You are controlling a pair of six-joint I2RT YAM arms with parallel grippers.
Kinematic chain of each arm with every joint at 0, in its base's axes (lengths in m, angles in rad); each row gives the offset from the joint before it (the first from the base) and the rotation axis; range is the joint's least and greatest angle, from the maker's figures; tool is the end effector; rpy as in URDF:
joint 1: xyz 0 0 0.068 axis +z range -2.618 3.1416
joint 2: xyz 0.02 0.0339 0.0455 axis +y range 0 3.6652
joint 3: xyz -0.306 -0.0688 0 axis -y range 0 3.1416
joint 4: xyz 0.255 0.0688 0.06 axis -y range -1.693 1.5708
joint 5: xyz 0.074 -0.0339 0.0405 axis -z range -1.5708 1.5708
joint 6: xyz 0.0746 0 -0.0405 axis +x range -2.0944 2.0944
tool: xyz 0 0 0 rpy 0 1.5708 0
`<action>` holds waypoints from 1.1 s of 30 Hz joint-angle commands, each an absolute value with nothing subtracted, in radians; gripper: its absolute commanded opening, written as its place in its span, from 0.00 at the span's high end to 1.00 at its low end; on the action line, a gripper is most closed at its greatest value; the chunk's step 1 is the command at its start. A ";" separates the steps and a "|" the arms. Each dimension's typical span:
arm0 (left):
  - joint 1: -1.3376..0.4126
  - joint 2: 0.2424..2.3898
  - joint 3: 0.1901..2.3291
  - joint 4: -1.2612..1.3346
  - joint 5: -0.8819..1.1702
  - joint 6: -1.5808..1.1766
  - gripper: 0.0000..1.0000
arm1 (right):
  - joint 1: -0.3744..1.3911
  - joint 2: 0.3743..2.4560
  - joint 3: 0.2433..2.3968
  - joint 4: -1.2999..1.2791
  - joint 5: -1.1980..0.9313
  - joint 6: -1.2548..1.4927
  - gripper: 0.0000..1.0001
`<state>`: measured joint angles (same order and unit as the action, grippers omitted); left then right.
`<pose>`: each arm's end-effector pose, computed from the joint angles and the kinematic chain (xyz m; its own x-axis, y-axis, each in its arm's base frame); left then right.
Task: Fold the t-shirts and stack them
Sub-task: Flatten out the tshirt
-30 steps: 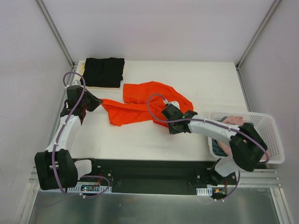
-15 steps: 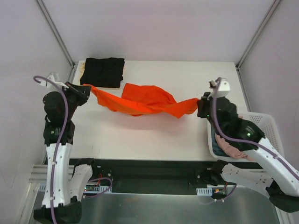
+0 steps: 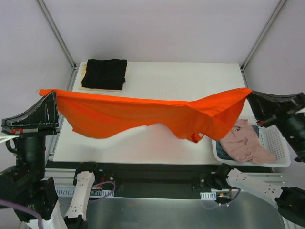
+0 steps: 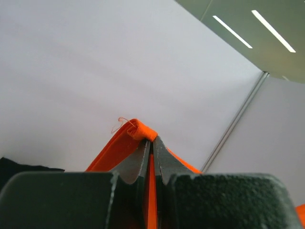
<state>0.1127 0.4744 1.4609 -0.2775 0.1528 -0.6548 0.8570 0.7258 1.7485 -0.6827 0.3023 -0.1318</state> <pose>-0.0479 -0.0168 0.5953 0.5109 -0.5479 -0.6624 0.3969 0.8339 -0.3836 0.0231 -0.0072 0.6139 0.2871 0.1399 -0.9476 -0.5045 0.8630 -0.0255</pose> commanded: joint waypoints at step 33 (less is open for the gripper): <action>0.112 1.844 1.344 -0.037 0.175 -0.601 1.00 | 0.387 2.075 1.950 -0.488 0.331 -0.270 0.99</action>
